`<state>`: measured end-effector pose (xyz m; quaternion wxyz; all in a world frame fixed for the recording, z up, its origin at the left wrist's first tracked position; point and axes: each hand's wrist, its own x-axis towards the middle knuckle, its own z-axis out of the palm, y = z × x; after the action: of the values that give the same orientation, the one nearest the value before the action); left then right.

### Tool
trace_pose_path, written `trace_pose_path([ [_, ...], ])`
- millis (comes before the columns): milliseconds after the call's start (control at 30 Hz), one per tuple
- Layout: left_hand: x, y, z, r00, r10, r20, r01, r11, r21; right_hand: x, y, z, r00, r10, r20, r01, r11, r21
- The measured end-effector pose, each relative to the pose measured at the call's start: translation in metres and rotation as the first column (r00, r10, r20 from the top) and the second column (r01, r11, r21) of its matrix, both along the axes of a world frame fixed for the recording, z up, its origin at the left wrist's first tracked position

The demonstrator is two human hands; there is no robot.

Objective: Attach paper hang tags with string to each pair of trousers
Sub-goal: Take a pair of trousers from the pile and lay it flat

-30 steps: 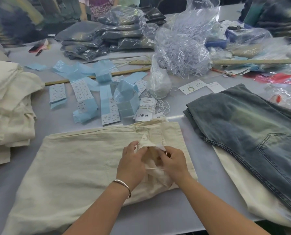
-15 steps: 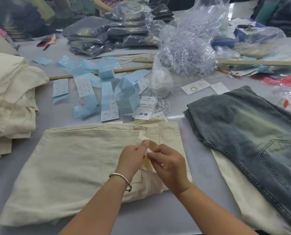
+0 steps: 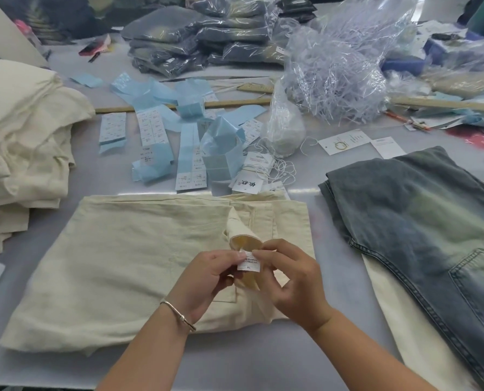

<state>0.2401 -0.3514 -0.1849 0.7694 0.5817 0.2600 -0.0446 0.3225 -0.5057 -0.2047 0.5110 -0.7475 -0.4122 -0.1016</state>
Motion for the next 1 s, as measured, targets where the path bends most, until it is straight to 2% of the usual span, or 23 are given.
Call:
trace_pose_path([
  [233,-0.003,0.005,0.002,0.998,-0.028,0.054,0.028,1.000,-0.001,0.002,0.013,0.012,1.000,0.022,0.007,-0.022,0.999,0.034],
  [467,-0.011,0.026,0.011,0.987,-0.133,0.094,0.117,0.981,0.155,0.009,0.050,0.030,0.998,-0.059,-0.026,0.061,0.993,0.100],
  [700,-0.014,0.043,0.010,0.970,-0.198,0.140,0.182,0.976,0.117,0.022,0.083,0.052,0.985,-0.155,-0.074,0.166,0.970,0.175],
  [1000,-0.012,0.051,0.004,0.939,-0.262,0.224,0.249,0.965,0.083,0.018,0.083,0.055,0.970,-0.227,-0.082,0.238,0.958,0.159],
])
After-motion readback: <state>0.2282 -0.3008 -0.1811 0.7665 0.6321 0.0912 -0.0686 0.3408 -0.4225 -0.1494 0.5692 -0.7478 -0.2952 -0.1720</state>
